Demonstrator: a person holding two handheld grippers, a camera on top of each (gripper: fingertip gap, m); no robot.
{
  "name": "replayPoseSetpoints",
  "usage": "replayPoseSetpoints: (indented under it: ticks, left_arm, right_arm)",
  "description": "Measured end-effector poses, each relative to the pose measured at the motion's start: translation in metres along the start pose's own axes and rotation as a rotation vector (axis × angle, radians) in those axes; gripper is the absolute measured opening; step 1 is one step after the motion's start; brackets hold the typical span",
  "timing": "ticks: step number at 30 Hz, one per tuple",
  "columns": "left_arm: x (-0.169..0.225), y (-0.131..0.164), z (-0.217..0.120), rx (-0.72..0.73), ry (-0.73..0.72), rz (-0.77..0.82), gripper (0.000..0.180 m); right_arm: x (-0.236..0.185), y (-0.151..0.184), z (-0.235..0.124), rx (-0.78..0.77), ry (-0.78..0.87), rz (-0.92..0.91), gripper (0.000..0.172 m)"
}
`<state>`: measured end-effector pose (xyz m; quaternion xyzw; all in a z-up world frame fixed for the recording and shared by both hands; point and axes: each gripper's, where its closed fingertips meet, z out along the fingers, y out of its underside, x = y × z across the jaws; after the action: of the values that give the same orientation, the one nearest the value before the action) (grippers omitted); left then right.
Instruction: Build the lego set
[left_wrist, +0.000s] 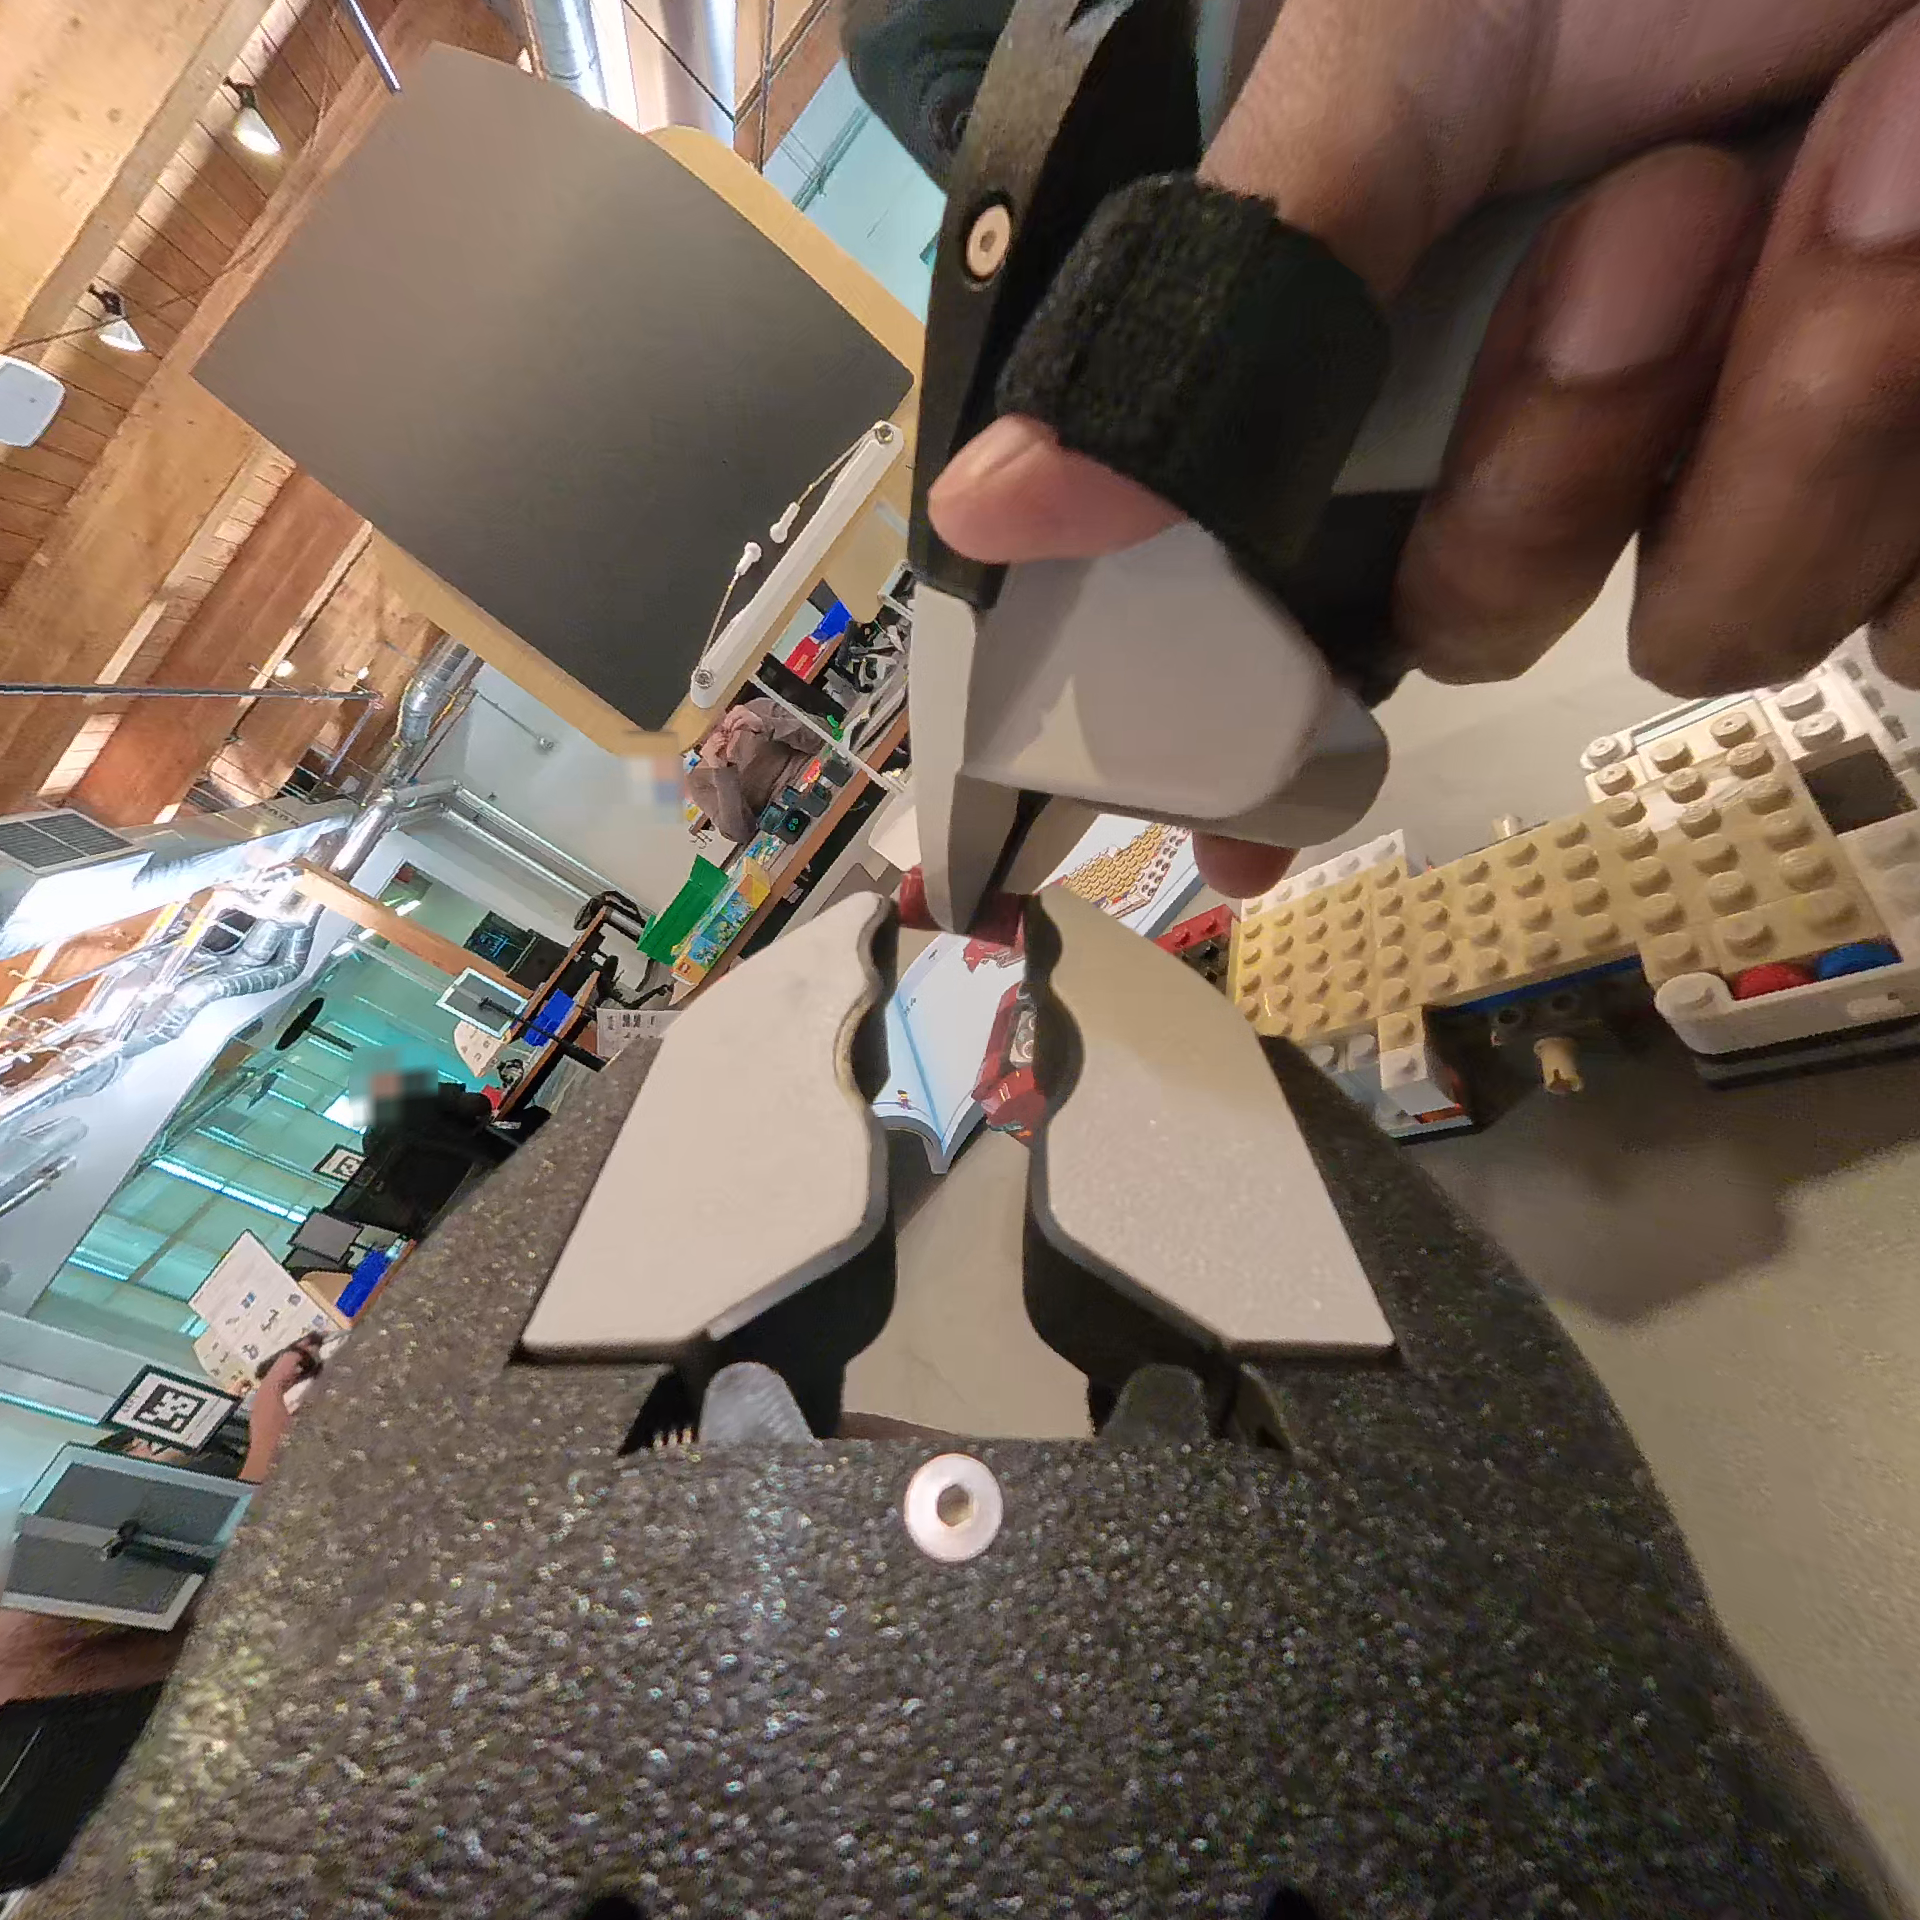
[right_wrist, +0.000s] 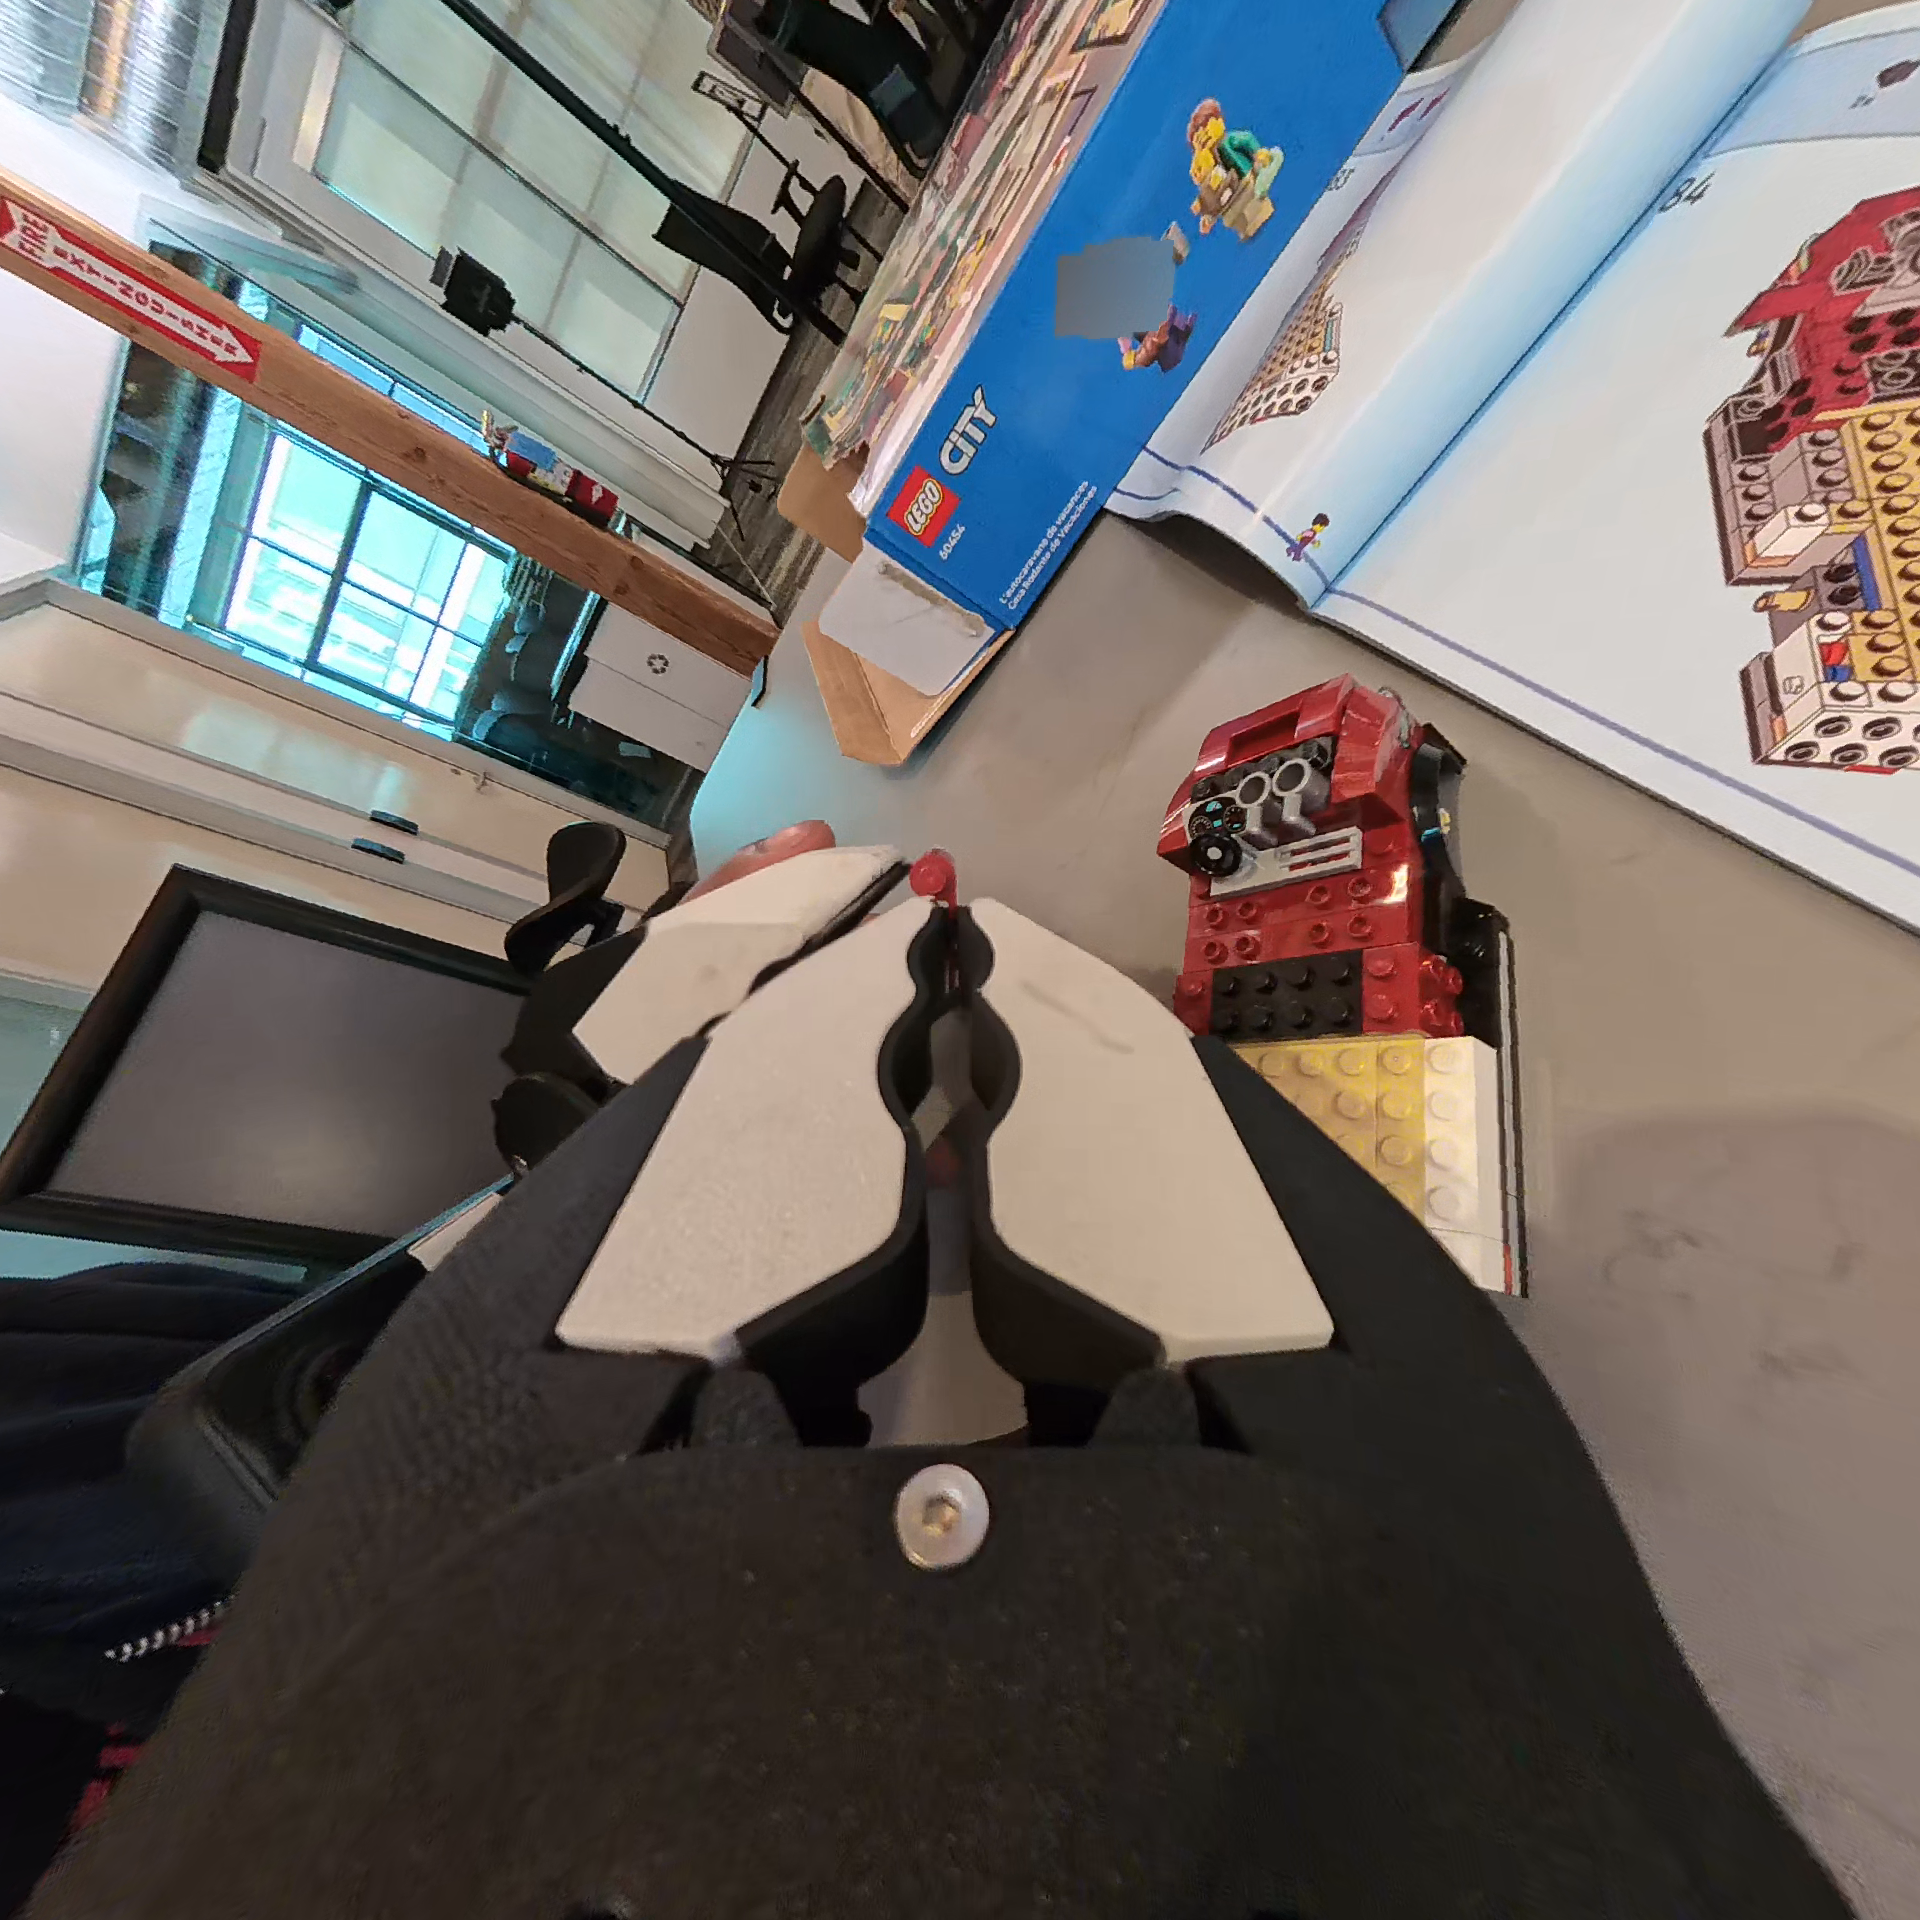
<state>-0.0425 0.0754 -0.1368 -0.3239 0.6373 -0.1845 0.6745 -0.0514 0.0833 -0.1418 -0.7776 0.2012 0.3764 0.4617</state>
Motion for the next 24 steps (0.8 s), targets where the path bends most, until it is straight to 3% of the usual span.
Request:
replayPoseSetpoints:
  ticks: [15,24]
  left_arm:
    - [-0.001,-0.0022,-0.0032,-0.001,-0.032,0.067,0.015]
    - [-0.0044,-0.0032,-0.0067,0.046,0.03,-0.104,0.013]
  right_arm:
    - [-0.0036,-0.0005,-0.0007,0.041,-0.044,0.081,0.001]
    - [-0.0075,-0.0011,-0.0003,0.06,-0.107,0.143,0.004]
